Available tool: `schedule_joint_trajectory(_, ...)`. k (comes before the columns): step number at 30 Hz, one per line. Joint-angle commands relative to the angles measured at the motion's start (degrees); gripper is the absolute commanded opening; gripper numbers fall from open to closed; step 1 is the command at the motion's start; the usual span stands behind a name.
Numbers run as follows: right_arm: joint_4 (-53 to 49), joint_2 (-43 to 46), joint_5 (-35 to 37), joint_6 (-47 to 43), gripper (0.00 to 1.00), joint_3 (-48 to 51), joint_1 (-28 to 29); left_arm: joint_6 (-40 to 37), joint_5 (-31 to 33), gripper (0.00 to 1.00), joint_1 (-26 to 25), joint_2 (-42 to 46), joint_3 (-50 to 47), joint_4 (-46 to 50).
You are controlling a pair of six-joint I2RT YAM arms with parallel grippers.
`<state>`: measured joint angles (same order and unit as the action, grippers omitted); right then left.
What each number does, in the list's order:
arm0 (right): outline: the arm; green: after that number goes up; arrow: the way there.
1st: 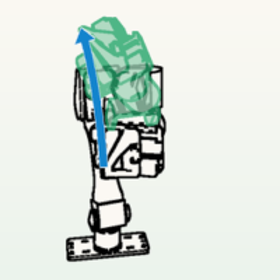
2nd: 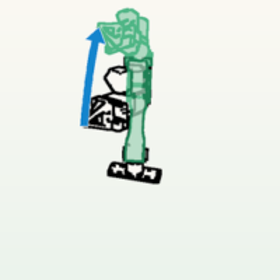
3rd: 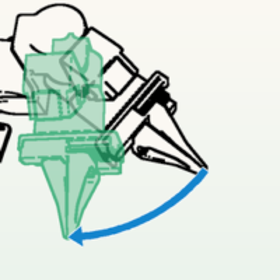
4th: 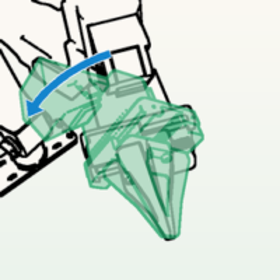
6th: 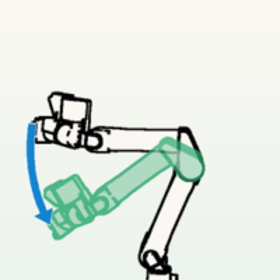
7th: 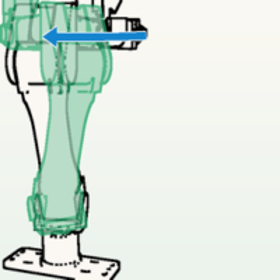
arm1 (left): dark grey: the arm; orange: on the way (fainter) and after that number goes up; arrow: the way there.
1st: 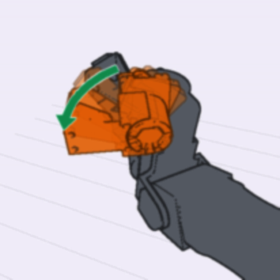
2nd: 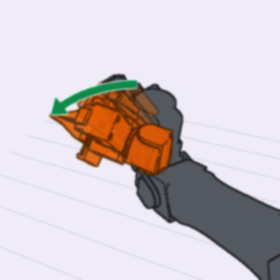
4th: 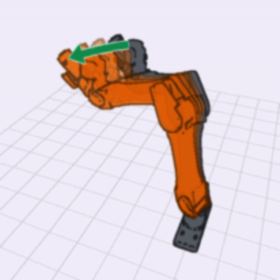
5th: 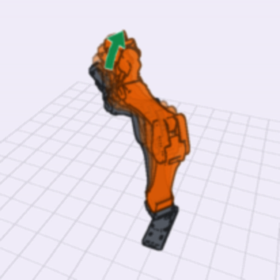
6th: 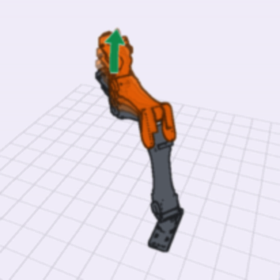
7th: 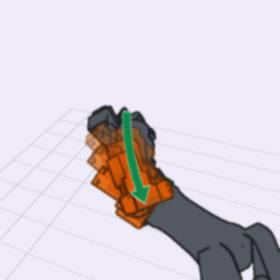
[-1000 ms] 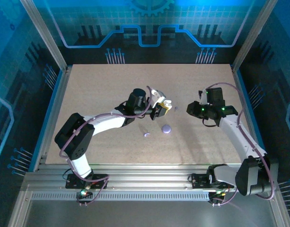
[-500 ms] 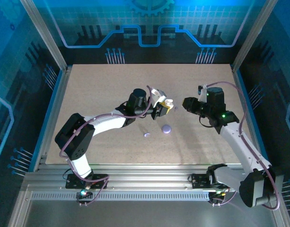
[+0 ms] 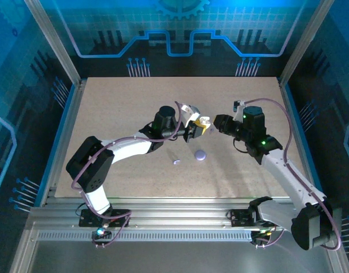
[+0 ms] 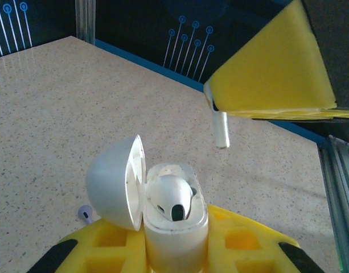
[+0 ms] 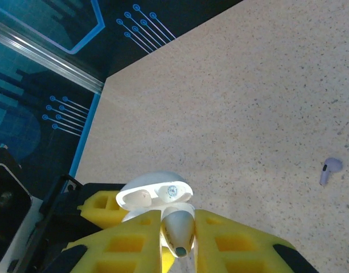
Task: Insert wireless bluetooth earbuds into charging case
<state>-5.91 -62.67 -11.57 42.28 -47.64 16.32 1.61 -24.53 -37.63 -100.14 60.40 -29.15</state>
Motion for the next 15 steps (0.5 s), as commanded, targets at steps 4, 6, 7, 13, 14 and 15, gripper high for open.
schedule_joint_trajectory(4, 5.1, -2.6, 1.8, 0.9, 0.19, -1.3, 1.9, 1.0, -1.7, 0.19, -0.5, 1.1, 1.1, -3.4)
schedule_joint_trajectory(6, 5.9, -3.3, 1.9, 0.9, 0.19, -1.5, 2.3, 1.0, -1.8, 0.19, -0.5, 1.2, 1.0, -3.6)
schedule_joint_trajectory(7, 6.2, -3.5, 2.0, 1.0, 0.19, -1.5, 2.5, 1.0, -1.8, 0.19, -0.5, 1.3, 1.0, -3.6)
schedule_joint_trajectory(13, 7.1, -3.9, 2.6, 1.1, 0.19, -1.4, 3.1, 1.4, -1.7, 0.19, -0.5, 1.5, 0.9, -4.0)
schedule_joint_trajectory(14, 7.3, -3.8, 2.5, 1.1, 0.19, -1.3, 3.2, 1.5, -1.7, 0.19, -0.5, 1.6, 0.8, -4.2)
schedule_joint_trajectory(15, 7.4, -3.9, 2.5, 1.2, 0.19, -1.2, 3.2, 1.7, -1.8, 0.19, -0.5, 1.5, 0.7, -4.5)
